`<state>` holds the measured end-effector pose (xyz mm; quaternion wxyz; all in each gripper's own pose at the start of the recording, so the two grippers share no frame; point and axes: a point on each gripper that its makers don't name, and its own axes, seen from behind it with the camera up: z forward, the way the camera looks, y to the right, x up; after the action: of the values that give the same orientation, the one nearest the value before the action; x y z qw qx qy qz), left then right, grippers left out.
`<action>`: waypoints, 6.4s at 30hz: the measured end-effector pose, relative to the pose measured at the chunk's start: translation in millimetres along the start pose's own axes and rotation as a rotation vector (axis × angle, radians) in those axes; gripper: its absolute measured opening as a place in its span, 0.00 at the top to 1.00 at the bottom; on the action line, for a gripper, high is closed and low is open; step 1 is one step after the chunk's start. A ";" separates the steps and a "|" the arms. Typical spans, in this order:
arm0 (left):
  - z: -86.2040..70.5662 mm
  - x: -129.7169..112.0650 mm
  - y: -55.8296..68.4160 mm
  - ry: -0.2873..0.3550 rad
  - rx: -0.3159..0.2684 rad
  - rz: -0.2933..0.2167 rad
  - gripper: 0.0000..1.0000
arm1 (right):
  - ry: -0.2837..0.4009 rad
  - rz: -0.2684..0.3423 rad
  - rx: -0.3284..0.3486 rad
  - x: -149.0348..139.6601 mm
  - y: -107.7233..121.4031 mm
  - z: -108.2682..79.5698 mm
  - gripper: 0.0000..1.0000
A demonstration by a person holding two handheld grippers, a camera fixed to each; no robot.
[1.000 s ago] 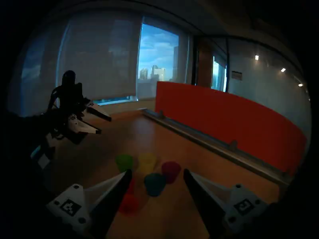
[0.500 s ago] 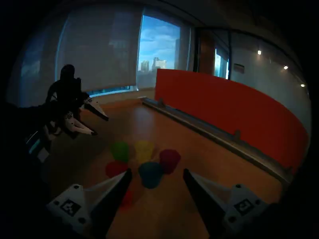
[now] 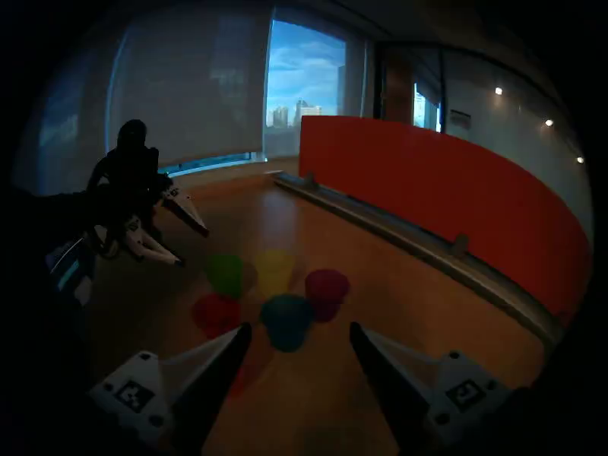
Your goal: Pour water
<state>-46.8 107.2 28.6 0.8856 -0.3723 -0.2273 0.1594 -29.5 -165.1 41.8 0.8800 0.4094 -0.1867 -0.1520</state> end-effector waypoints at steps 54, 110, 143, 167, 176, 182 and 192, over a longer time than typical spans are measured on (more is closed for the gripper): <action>79.1 -13.2 -12.3 -0.061 -0.018 -0.030 0.12 | -0.028 0.025 0.014 -18.4 14.6 33.6 0.01; 19.8 12.1 -25.8 0.030 0.051 -0.043 0.12 | -0.144 -0.022 0.125 -54.8 -18.9 139.6 0.06; -1.8 50.8 -15.4 0.130 0.059 -0.072 0.12 | -0.010 0.016 0.061 -0.5 -14.1 84.1 0.09; -56.6 127.9 12.1 0.338 0.049 -0.089 0.12 | 0.183 0.020 -0.009 62.6 -35.9 -4.4 0.09; -69.3 139.7 24.1 0.362 0.043 -0.066 0.12 | 0.274 0.021 -0.024 79.7 -43.0 -26.3 0.09; -73.8 145.7 28.2 0.375 0.038 -0.061 0.12 | 0.328 0.000 -0.028 90.8 -50.8 -35.5 0.09; -78.1 150.4 33.8 0.387 0.023 -0.057 0.12 | 0.404 -0.002 -0.033 105.5 -59.6 -46.5 0.09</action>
<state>117.3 151.9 -1.7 0.9212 -0.3792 -0.0614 0.0625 78.0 -215.5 -10.6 0.9059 0.4175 -0.0036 -0.0707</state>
